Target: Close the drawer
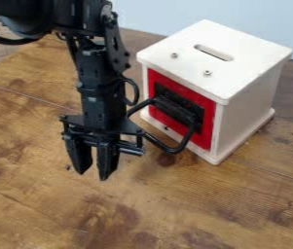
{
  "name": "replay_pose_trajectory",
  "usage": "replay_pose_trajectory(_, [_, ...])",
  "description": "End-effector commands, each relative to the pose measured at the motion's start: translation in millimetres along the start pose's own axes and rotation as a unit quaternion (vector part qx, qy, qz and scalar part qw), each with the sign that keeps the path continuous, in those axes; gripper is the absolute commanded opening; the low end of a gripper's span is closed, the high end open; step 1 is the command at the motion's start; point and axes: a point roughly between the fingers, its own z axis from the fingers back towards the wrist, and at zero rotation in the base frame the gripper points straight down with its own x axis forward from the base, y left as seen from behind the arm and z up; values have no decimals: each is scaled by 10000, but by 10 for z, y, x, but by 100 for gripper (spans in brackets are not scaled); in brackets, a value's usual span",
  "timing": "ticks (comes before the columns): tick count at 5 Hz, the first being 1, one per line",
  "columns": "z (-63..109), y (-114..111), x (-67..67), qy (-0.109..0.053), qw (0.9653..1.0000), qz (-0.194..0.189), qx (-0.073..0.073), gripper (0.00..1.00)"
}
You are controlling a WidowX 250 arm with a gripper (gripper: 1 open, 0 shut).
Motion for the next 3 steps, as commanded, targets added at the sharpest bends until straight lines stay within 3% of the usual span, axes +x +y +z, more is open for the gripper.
replay_pose_trajectory(1, [146,-96,93,-293,9995,-136,-42,100])
replay_pose_trajectory(3, [91,-130,134,-239,9995,-174,-92,100])
